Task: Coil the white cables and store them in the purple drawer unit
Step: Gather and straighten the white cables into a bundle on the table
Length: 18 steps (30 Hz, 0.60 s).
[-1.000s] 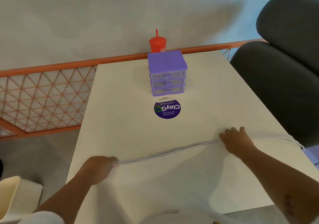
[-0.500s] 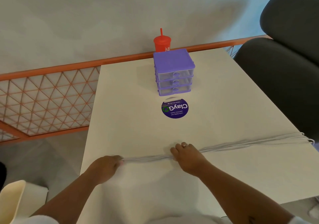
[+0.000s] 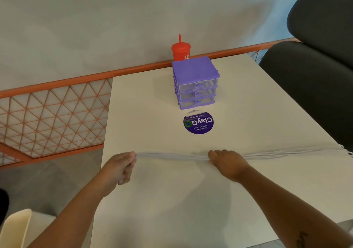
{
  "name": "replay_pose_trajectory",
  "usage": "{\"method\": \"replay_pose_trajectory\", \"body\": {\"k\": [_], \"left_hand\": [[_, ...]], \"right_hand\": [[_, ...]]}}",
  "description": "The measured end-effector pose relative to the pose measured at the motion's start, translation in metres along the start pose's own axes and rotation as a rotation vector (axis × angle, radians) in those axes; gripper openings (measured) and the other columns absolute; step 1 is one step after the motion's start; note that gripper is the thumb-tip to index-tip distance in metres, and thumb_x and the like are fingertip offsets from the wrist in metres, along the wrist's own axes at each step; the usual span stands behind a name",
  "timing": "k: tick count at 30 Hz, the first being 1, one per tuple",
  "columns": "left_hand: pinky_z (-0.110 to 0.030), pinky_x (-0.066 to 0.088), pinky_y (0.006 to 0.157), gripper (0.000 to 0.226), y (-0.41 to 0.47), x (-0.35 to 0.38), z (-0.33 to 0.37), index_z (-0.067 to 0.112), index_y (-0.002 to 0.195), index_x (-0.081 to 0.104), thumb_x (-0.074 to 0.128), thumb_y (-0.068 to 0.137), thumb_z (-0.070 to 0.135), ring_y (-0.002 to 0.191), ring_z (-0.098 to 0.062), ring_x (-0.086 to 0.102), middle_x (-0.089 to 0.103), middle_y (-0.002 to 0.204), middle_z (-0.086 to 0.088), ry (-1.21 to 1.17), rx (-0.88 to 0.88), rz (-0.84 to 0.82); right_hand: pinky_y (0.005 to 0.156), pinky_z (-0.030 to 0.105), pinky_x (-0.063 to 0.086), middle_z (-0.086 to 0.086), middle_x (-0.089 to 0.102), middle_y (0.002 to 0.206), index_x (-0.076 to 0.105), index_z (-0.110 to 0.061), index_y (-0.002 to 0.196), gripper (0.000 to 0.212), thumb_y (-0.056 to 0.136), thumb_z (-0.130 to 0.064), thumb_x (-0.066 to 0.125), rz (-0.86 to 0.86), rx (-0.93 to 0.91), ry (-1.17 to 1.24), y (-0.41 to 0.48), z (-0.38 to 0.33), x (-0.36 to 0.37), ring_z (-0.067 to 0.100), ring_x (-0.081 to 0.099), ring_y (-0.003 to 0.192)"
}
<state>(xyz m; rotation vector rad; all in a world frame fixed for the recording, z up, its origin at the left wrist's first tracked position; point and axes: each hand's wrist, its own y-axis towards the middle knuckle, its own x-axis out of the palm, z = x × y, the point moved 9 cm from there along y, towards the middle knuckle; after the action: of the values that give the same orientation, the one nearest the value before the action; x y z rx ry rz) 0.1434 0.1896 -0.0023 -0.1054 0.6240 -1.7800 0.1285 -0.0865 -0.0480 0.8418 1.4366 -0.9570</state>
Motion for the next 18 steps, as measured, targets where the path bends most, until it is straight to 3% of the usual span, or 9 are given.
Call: {"method": "replay_pose_trajectory", "body": {"k": [3, 7, 12, 16, 18], "left_hand": [[-0.018, 0.018, 0.039, 0.039, 0.004, 0.006, 0.008, 0.012, 0.064, 0.036, 0.035, 0.098, 0.030, 0.033, -0.006, 0.018, 0.021, 0.045, 0.008, -0.235, -0.017, -0.023], [-0.014, 0.024, 0.035, 0.039, 0.013, 0.008, 0.020, 0.013, 0.064, 0.038, 0.036, 0.098, 0.032, 0.030, -0.003, 0.020, 0.023, 0.042, 0.010, -0.469, -0.020, -0.001], [-0.013, 0.026, 0.031, 0.041, 0.018, 0.006, 0.023, 0.017, 0.060, 0.042, 0.040, 0.096, 0.036, 0.028, -0.003, 0.023, 0.025, 0.040, 0.010, -0.762, -0.068, 0.104], [-0.013, 0.025, 0.031, 0.041, 0.026, 0.012, 0.025, 0.019, 0.059, 0.042, 0.040, 0.096, 0.038, 0.026, -0.004, 0.023, 0.025, 0.038, 0.008, -1.019, -0.099, 0.237], [-0.013, 0.023, 0.033, 0.038, 0.030, 0.008, 0.027, 0.021, 0.062, 0.038, 0.036, 0.097, 0.037, 0.026, -0.006, 0.024, 0.026, 0.035, 0.007, -1.107, -0.098, 0.300]], "right_hand": [[0.067, 0.029, 0.034, 0.011, 0.063, 0.106, 0.039, -0.013, 0.119, 0.031, 0.100, -0.032, 0.022, -0.030, 0.119, 0.027, 0.002, 0.021, -0.010, 0.028, 0.060, 0.091], [0.066, 0.027, 0.031, 0.010, 0.062, 0.107, 0.042, -0.012, 0.115, 0.032, 0.100, -0.034, 0.024, 0.014, 0.096, 0.020, 0.007, 0.033, -0.022, 0.028, 0.058, 0.091], [0.066, 0.028, 0.035, 0.009, 0.065, 0.105, 0.042, -0.013, 0.114, 0.033, 0.100, -0.037, 0.026, -0.016, 0.146, 0.057, 0.012, 0.066, -0.029, 0.028, 0.060, 0.089], [0.074, 0.030, 0.040, 0.009, 0.064, 0.108, 0.042, -0.014, 0.115, 0.037, 0.099, -0.042, 0.025, -0.020, 0.116, 0.089, 0.018, 0.085, -0.029, 0.029, 0.059, 0.095], [0.070, 0.031, 0.039, 0.007, 0.065, 0.104, 0.043, -0.016, 0.112, 0.051, 0.094, -0.055, 0.015, -0.016, 0.152, 0.133, 0.008, 0.109, -0.026, 0.028, 0.060, 0.093]]}}
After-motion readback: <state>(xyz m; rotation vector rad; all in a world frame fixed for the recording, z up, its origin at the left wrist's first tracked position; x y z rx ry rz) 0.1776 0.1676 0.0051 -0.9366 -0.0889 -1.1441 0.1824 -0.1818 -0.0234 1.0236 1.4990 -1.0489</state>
